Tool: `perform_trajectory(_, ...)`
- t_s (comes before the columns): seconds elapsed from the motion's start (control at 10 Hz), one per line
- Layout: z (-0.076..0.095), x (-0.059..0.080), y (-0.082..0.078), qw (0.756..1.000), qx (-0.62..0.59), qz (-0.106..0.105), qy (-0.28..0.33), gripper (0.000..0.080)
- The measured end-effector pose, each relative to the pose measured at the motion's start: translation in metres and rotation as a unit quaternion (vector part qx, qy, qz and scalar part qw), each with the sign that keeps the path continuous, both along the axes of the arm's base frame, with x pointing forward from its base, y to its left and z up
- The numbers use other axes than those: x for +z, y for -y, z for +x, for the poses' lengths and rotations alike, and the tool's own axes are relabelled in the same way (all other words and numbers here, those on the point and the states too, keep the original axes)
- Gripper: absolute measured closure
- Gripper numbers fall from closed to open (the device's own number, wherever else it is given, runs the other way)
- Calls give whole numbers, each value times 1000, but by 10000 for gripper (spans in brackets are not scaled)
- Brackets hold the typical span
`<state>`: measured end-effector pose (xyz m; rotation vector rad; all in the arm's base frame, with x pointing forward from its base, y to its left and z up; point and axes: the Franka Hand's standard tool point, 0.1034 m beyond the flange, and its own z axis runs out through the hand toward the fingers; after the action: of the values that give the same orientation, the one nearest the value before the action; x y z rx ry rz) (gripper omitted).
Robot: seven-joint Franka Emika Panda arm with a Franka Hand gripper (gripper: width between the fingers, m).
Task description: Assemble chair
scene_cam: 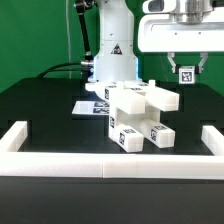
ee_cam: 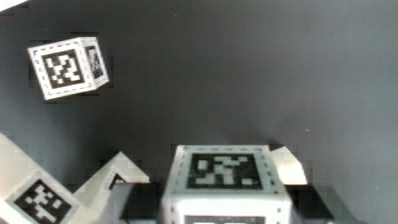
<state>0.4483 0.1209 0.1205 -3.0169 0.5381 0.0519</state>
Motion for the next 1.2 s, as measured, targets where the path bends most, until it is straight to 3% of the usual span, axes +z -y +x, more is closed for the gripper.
perform_trajectory(0.1,1,1,3,1000,15,-2,-1,511)
perform_trajectory(0.2,10,13,25,997,71,-17,-6,511)
perform_trajectory(0.3,23,23,40,996,82,-17,4,511)
perform_trajectory(0.7,28,25,45,996,86,-17,8,511)
perform_trajectory(0.9,30,26,58,989,141,-36,10,511)
perform_trajectory(1.2,33,25,72,985,167,-39,16,511)
